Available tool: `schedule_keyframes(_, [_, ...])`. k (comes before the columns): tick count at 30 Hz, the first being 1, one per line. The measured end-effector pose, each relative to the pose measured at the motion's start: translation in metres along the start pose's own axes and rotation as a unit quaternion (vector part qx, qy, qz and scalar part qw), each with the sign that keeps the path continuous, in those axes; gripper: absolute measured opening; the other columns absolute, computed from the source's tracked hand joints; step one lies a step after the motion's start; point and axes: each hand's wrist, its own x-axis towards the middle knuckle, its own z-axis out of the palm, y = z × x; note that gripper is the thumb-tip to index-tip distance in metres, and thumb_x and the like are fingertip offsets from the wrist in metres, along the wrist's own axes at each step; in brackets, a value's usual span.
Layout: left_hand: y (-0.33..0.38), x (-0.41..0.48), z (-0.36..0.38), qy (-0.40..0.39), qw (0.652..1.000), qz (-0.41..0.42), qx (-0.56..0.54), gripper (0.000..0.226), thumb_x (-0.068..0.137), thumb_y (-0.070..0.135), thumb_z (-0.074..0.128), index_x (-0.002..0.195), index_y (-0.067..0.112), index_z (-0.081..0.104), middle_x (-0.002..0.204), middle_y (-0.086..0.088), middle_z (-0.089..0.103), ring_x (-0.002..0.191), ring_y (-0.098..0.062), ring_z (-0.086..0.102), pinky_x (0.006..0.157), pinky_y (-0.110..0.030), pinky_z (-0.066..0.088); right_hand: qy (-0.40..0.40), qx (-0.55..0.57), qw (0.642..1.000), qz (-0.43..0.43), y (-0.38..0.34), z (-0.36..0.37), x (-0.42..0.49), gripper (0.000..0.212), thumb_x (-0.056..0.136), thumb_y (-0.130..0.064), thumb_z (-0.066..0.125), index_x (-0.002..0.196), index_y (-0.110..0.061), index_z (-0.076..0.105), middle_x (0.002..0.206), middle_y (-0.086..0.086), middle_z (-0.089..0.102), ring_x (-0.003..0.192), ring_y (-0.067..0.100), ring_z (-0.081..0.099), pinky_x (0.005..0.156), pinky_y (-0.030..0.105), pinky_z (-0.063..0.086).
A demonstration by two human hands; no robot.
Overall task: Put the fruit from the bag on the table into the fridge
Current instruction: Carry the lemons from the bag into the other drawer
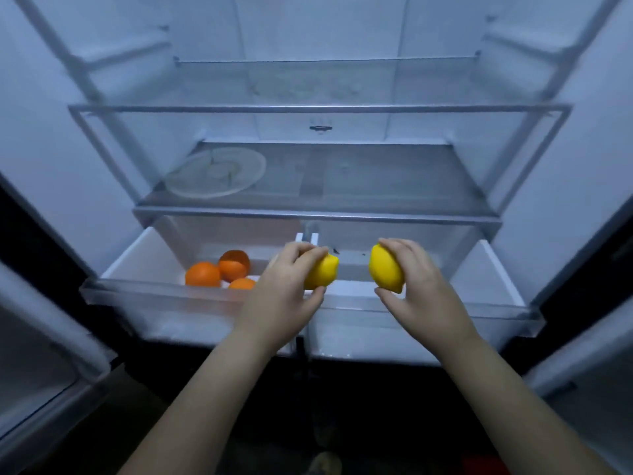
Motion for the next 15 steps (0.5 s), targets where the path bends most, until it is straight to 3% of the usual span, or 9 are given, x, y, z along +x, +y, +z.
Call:
schedule_keyframes(4, [-0.018, 0.039, 0.014, -0.067, 0.996, 0.06, -0.011, 0.05, 0.081, 0.021, 0.065, 0.129, 0.022, 0.051, 0.123, 0.006, 0.047, 0.112, -0.012, 0.046, 0.084, -0.033, 0.047, -0.019, -0.013, 0.999, 0.04, 0.029, -0.015, 0.024, 0.063, 0.076, -0.014, 0.074, 0.132, -0.022, 0.045, 0.129, -0.006, 0.047, 0.117, 0.012, 0.047, 0.093, 0.02, 0.036])
schedule_keyframes(8, [-0.039, 0.071, 0.029, -0.15, 0.984, 0.085, -0.042, 0.051, 0.084, 0.023, 0.066, 0.132, 0.023, 0.05, 0.123, 0.003, 0.047, 0.11, -0.011, 0.045, 0.088, -0.022, 0.039, -0.089, -0.036, 0.993, 0.071, 0.052, -0.018, 0.047, 0.062, 0.076, -0.02, 0.074, 0.13, -0.026, 0.045, 0.129, -0.01, 0.046, 0.114, 0.01, 0.048, 0.088, 0.024, 0.04])
schedule_keyframes(10, [-0.046, 0.086, 0.04, -0.187, 0.976, 0.095, -0.055, 0.051, 0.085, 0.025, 0.066, 0.133, 0.025, 0.049, 0.123, 0.005, 0.046, 0.109, -0.009, 0.045, 0.085, -0.017, 0.035, -0.142, -0.062, 0.986, 0.063, 0.064, -0.018, 0.057, 0.061, 0.076, -0.021, 0.074, 0.129, -0.026, 0.044, 0.129, -0.01, 0.045, 0.115, 0.01, 0.047, 0.087, 0.02, 0.037])
schedule_keyframes(12, [-0.052, 0.1, 0.053, -0.22, 0.968, 0.111, -0.056, 0.052, 0.085, 0.025, 0.066, 0.134, 0.025, 0.048, 0.125, 0.005, 0.046, 0.11, -0.008, 0.045, 0.085, -0.013, 0.032, -0.193, -0.086, 0.976, 0.06, 0.077, -0.015, 0.065, 0.061, 0.075, -0.017, 0.072, 0.129, -0.025, 0.044, 0.128, -0.009, 0.044, 0.113, 0.01, 0.046, 0.083, 0.008, 0.033])
schedule_keyframes(13, [-0.054, 0.107, 0.059, -0.239, 0.962, 0.117, -0.054, 0.052, 0.085, 0.025, 0.065, 0.134, 0.026, 0.048, 0.126, 0.005, 0.046, 0.111, -0.009, 0.045, 0.086, -0.014, 0.033, -0.215, -0.096, 0.969, 0.067, 0.082, -0.013, 0.069, 0.061, 0.075, -0.016, 0.071, 0.128, -0.025, 0.043, 0.126, -0.009, 0.043, 0.11, 0.009, 0.045, 0.079, 0.003, 0.03])
schedule_keyframes(15, [-0.058, 0.121, 0.072, -0.281, 0.949, 0.138, -0.047, 0.05, 0.086, 0.029, 0.063, 0.133, 0.027, 0.048, 0.127, 0.004, 0.046, 0.113, -0.013, 0.047, 0.089, -0.024, 0.041, -0.255, -0.11, 0.957, 0.09, 0.096, -0.007, 0.074, 0.059, 0.075, -0.017, 0.07, 0.126, -0.026, 0.043, 0.125, -0.009, 0.045, 0.108, 0.01, 0.045, 0.075, 0.01, 0.033])
